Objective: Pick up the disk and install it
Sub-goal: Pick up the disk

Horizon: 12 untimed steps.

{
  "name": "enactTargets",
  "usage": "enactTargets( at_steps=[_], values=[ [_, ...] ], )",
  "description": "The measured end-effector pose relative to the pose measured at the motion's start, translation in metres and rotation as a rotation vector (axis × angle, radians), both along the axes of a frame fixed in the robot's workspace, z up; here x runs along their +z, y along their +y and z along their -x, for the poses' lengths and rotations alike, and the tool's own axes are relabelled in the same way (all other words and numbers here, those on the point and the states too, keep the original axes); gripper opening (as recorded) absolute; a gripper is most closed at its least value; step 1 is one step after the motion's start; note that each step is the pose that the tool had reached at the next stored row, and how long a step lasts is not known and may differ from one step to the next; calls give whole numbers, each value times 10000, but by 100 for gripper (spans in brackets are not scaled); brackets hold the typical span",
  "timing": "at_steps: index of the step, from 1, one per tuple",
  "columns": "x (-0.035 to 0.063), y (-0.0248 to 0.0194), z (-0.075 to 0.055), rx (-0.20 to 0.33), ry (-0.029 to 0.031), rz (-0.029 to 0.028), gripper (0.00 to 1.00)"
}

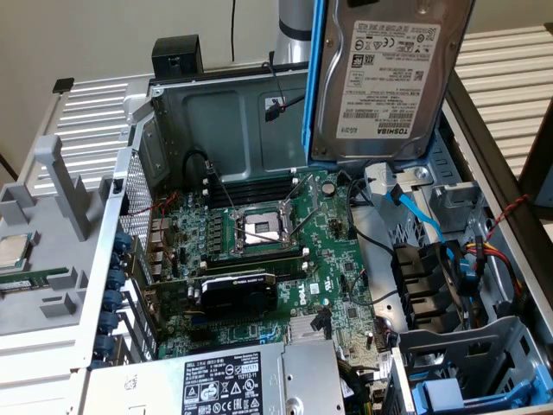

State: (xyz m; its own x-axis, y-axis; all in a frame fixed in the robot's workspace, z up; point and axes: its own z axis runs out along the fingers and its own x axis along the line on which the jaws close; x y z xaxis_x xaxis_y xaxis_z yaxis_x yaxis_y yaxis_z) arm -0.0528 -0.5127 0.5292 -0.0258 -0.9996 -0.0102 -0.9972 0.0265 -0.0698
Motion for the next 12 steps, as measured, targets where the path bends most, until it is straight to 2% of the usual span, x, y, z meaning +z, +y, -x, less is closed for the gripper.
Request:
enactTargets(
  at_steps=[5,8,10,12],
  values=[
    [6,-71,-92,0,-6,0,37],
    [6,-109,-115,0,-34,0,37],
    [7,-128,-123,0,-94,0,37],
    [7,-136,-127,-2,-204,1,37]
  ],
)
